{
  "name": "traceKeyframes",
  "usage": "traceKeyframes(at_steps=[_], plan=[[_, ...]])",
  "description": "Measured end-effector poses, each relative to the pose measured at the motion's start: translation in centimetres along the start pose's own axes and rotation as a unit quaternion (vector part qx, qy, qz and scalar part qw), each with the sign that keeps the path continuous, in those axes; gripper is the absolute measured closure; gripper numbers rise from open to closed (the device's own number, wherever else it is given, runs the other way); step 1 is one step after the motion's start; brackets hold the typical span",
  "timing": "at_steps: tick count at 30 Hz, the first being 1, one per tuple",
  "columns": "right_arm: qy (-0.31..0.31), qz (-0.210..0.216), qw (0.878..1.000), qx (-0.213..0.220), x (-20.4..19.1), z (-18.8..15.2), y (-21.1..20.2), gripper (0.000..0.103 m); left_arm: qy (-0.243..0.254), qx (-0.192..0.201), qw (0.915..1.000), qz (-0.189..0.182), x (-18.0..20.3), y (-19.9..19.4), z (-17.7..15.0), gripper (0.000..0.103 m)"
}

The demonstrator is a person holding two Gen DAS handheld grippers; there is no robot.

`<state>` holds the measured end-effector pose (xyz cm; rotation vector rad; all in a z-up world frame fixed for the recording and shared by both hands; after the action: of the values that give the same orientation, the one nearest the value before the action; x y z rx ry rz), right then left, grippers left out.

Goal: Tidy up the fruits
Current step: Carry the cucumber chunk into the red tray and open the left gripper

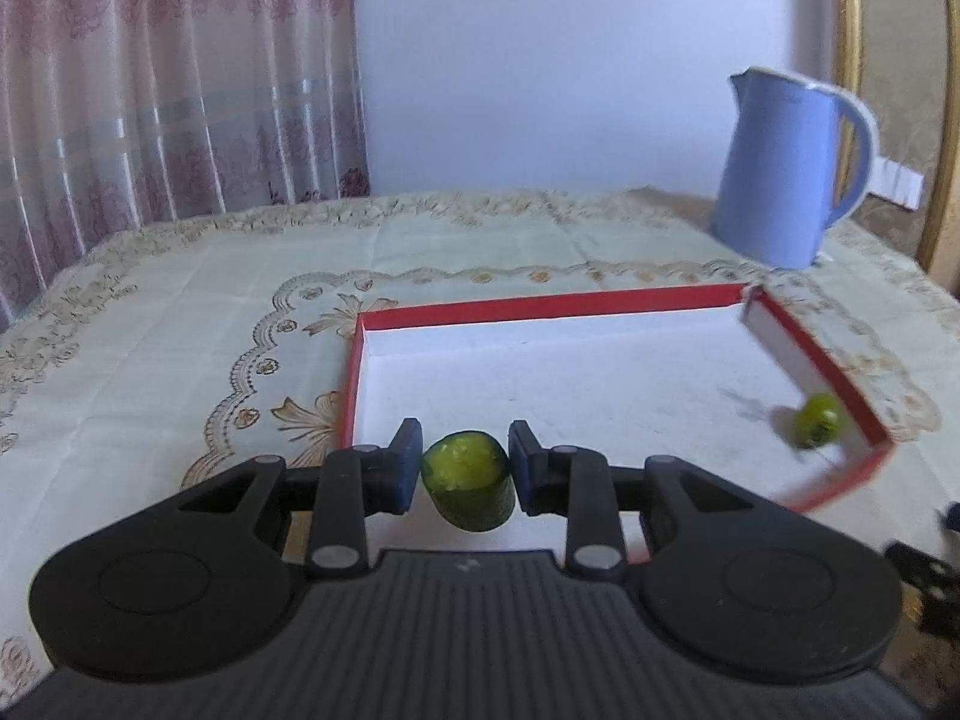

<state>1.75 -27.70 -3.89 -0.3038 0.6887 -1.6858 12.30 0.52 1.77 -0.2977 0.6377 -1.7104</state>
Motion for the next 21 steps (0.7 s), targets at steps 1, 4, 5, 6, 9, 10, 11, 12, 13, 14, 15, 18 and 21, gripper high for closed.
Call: traceKeyframes(at_steps=[1,4,5,6,9,10,11,12,13,14,15,18,21], plan=[[0.000,0.000,1.000,0.000,0.0,0.0,0.0,0.018,-0.003,-0.006,1.0000,0.003,-0.2,0.9,0.2,0.075],[-0.001,-0.001,1.000,-0.001,0.0,0.0,0.0,0.018,0.001,-0.013,0.9999,0.007,-0.4,2.8,0.6,0.075],[-0.002,-0.001,1.000,-0.001,-0.1,0.0,0.0,0.018,0.001,-0.015,0.9999,0.008,-0.4,3.2,0.6,0.075],[-0.003,-0.002,1.000,-0.001,-0.1,0.0,0.1,0.018,0.002,-0.017,0.9998,0.008,-0.5,3.7,0.7,0.075],[-0.005,-0.004,1.000,-0.002,-0.1,-0.1,0.1,0.018,-0.001,-0.022,0.9998,0.001,-0.6,5.0,0.8,0.075],[-0.006,-0.004,1.000,-0.002,-0.1,-0.1,0.1,0.018,0.001,-0.018,0.9998,0.001,-0.7,5.4,0.8,0.075],[-0.006,-0.004,1.000,-0.002,-0.1,-0.1,0.1,0.018,0.003,-0.013,0.9999,0.003,-0.6,5.5,0.9,0.075],[-0.006,-0.004,1.000,-0.002,-0.1,-0.1,0.1,0.018,0.003,-0.010,0.9999,0.004,-0.6,5.6,0.9,0.074],[-0.006,-0.004,1.000,-0.002,-0.1,-0.1,0.1,0.018,0.004,-0.009,0.9999,0.004,-0.5,5.7,1.0,0.074],[-0.006,-0.004,1.000,-0.003,-0.2,-0.1,0.1,0.018,0.004,-0.009,0.9999,0.005,-0.5,5.8,1.0,0.074],[-0.007,-0.005,1.000,-0.003,-0.2,-0.1,0.1,0.018,-0.001,-0.010,0.9999,0.005,-0.7,6.0,0.9,0.068],[-0.007,-0.005,1.000,-0.003,-0.2,-0.1,0.1,0.017,-0.005,-0.015,0.9999,0.002,-0.9,6.3,0.5,0.036],[-0.007,-0.004,1.000,-0.004,-0.2,-0.1,0.1,0.017,0.001,0.002,0.9999,0.011,-1.1,5.0,0.1,0.028]])
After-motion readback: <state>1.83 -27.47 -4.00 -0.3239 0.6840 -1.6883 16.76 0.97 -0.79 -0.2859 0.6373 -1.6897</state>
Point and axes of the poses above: each gripper's, at about its wrist camera, not at the fingertips, and y roughly the way its jaws point, x to its right, z to its top, the point moved 1 cm from there along y, roughly the way its jaws point, and after that the axes turned 9 degrees about y, right-handed, at the moved point
